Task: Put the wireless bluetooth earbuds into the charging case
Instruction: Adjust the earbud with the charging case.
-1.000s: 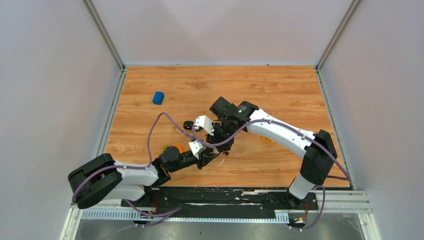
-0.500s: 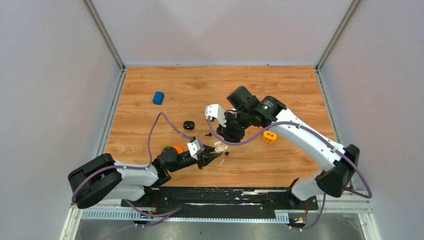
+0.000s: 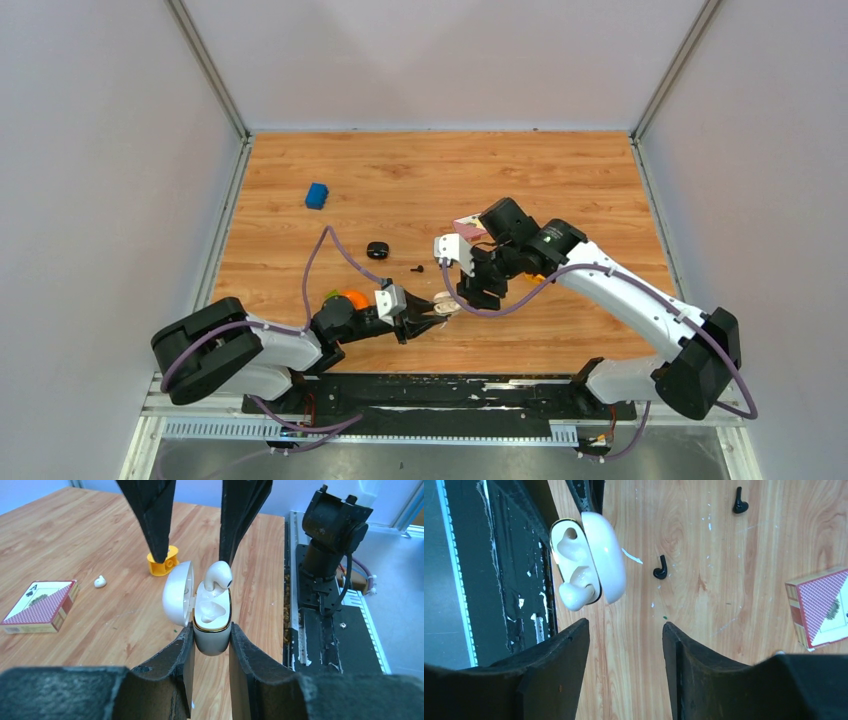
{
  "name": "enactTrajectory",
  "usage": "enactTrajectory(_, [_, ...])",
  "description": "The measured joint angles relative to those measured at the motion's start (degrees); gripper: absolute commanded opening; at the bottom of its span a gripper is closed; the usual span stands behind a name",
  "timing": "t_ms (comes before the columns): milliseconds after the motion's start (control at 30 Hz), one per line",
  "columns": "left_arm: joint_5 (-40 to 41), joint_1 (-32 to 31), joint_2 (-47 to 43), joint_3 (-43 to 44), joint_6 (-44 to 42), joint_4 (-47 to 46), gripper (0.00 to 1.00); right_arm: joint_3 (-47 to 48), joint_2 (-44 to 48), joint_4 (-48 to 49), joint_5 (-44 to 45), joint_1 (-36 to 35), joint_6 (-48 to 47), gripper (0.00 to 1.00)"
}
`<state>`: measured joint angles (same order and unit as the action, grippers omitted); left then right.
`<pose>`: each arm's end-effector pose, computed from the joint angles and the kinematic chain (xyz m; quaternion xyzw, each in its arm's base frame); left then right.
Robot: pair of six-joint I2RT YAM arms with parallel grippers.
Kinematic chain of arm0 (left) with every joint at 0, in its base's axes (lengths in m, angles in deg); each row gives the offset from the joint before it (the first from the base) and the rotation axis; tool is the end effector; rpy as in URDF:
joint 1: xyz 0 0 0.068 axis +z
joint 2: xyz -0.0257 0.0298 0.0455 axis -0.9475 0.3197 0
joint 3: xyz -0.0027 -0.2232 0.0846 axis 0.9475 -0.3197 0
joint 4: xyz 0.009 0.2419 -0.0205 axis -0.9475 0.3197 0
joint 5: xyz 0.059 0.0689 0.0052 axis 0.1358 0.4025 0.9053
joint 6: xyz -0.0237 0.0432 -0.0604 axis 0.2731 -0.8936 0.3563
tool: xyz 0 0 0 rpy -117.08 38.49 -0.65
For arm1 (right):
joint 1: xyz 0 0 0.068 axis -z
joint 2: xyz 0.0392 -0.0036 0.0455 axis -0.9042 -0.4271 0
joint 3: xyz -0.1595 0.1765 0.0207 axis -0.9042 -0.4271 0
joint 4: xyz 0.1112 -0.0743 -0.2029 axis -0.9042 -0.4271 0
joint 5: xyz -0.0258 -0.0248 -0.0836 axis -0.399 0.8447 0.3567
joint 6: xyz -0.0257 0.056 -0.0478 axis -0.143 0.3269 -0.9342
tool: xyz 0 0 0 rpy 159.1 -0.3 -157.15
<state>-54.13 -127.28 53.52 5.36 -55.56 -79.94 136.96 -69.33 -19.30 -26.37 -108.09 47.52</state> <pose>0.1126 -0.2093 0.1636 0.3953 0.5383 -0.4873 0.5626 0.1622 0.1948 0.2442 -0.6701 0.6682 0.2329 0.2240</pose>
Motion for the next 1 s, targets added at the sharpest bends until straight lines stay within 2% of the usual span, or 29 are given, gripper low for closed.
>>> enactTrajectory(733, [-1.27,0.00,0.42,0.00,0.15,-1.27,0.00,5.05,-4.92,-3.30,-12.98,2.08,-0.35,0.60])
enactTrajectory(900, [-0.50,0.00,-0.17,0.00,0.09,-0.48,0.00,6.14,-4.90,-5.81,-13.09,3.08,-1.88,0.57])
enactTrajectory(1000, [0.74,0.00,-1.97,-0.02,-0.11,1.22,0.00,7.06,-4.83,-6.10,-13.60,8.37,-3.56,0.49])
